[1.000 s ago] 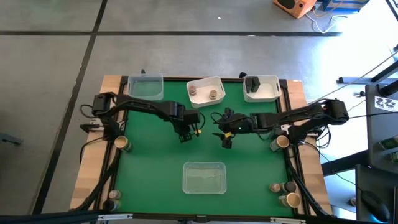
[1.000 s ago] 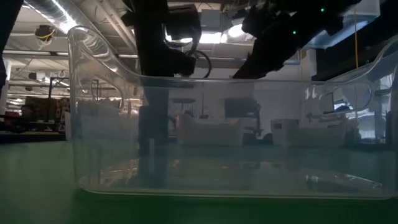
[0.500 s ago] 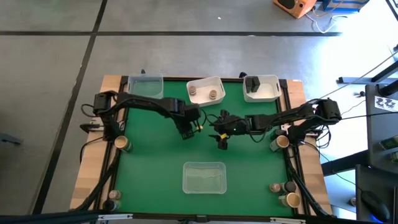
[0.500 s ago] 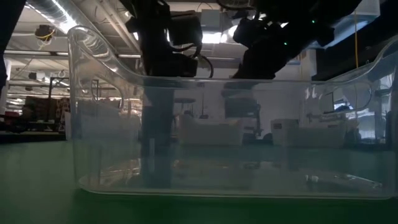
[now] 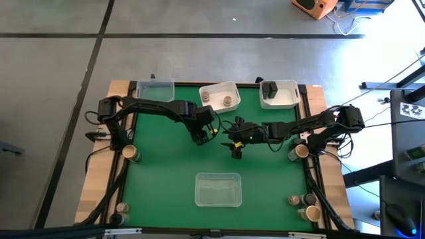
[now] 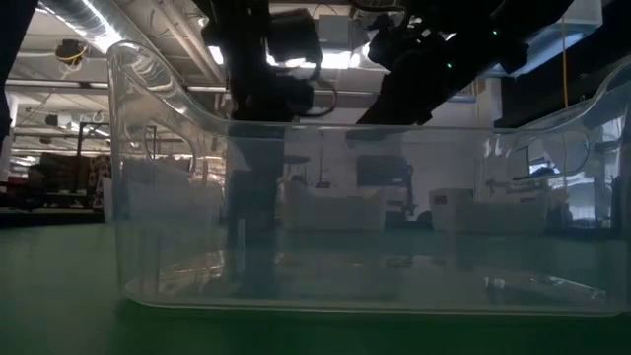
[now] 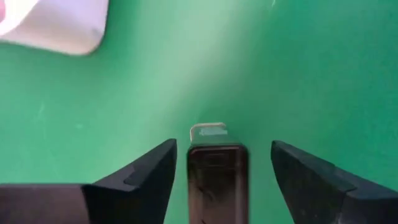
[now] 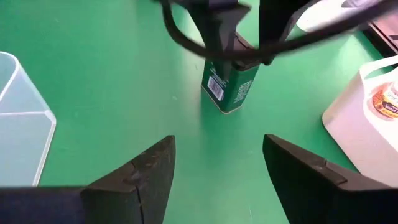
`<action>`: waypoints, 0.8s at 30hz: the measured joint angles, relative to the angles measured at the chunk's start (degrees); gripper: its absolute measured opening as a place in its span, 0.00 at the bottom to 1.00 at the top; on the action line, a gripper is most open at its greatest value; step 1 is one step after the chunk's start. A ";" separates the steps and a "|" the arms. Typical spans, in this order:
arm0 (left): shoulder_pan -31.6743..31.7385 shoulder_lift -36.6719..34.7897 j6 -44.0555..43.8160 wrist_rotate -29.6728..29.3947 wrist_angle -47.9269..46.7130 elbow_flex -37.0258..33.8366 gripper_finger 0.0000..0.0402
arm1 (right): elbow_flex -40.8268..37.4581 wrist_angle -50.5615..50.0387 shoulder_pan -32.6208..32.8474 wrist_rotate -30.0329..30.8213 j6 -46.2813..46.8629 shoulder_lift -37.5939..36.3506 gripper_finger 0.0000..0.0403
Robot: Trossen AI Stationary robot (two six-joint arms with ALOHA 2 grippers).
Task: Sort spices by type
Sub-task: Put the green seasoning can into the right white bin
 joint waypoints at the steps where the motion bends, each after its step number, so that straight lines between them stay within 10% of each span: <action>1: -0.29 -0.53 0.00 0.00 -0.02 0.12 0.62 | 0.00 0.02 0.00 0.00 0.02 0.00 0.60; 12: -5.72 -12.49 -0.07 -8.84 -2.41 -0.85 0.62 | 0.02 0.61 0.00 -0.51 1.09 -0.02 0.60; 24: -11.33 -29.82 -8.59 -14.52 12.88 -24.94 0.62 | 0.09 5.50 -4.76 -5.33 -0.77 -0.02 0.82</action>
